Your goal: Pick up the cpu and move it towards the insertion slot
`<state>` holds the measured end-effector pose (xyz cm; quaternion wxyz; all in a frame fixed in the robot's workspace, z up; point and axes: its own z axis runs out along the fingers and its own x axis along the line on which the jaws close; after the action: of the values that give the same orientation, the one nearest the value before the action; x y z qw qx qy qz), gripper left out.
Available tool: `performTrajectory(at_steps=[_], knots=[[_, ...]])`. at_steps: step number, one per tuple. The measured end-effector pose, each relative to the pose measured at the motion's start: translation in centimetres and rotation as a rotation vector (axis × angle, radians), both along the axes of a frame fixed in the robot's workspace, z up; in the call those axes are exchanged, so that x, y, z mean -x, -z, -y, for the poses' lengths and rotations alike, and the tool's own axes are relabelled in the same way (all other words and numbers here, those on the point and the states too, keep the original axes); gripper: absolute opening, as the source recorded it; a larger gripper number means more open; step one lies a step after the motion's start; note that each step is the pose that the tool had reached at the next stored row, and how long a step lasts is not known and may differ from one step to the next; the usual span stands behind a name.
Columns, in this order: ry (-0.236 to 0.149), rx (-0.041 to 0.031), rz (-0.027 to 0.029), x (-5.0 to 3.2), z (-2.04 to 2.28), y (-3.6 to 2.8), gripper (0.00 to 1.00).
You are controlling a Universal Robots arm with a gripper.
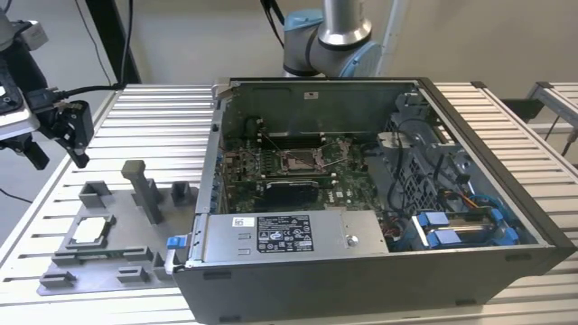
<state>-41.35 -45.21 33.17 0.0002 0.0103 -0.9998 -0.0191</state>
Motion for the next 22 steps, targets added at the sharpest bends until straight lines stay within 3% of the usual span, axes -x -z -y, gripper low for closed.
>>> performTrajectory(at_steps=[22], knots=[[0.000,0.0000,0.0000,0.03,0.00,1.18,1.00]])
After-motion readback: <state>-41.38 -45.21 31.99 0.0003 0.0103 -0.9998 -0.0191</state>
